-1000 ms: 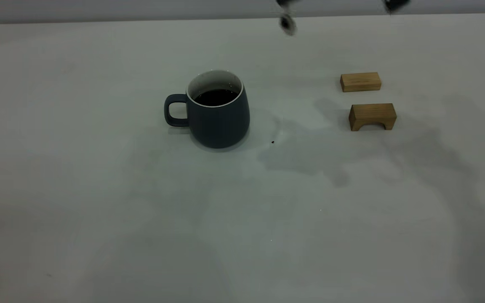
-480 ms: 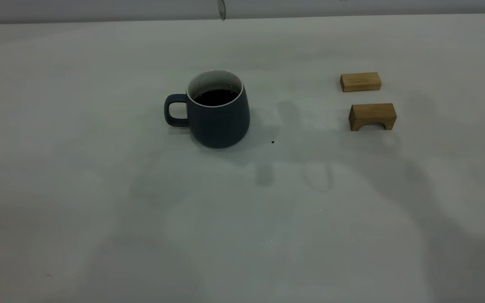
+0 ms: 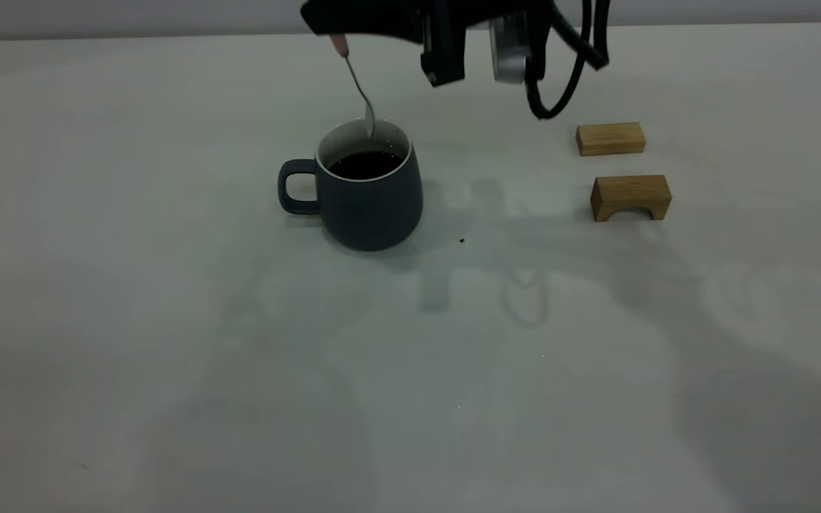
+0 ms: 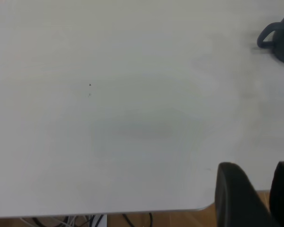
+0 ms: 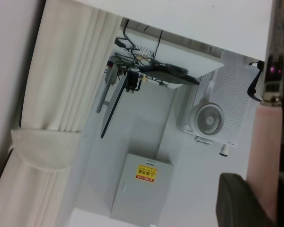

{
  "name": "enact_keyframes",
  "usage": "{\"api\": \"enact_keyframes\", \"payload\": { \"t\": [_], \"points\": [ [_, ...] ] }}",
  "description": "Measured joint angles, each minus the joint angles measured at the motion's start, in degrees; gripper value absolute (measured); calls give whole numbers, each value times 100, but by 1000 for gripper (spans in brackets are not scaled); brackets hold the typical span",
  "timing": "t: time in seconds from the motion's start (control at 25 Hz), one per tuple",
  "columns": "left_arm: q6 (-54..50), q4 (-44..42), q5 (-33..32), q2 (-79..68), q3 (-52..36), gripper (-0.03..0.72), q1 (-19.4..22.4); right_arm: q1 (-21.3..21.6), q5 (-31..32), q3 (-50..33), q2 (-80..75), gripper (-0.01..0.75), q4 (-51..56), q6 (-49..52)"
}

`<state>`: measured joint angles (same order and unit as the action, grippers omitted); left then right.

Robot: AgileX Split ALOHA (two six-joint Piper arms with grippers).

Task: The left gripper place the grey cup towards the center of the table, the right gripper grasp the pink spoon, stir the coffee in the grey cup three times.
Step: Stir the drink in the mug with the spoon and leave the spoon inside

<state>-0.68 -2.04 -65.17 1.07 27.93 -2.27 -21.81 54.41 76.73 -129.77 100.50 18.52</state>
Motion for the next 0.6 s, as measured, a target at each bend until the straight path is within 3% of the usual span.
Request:
{"api": "enact_keyframes", "payload": {
  "t": [0.6],
  "points": [
    [0, 0, 0, 0, 0, 247, 0, 40, -25, 817, -1276, 146, 43, -1]
  ]
}}
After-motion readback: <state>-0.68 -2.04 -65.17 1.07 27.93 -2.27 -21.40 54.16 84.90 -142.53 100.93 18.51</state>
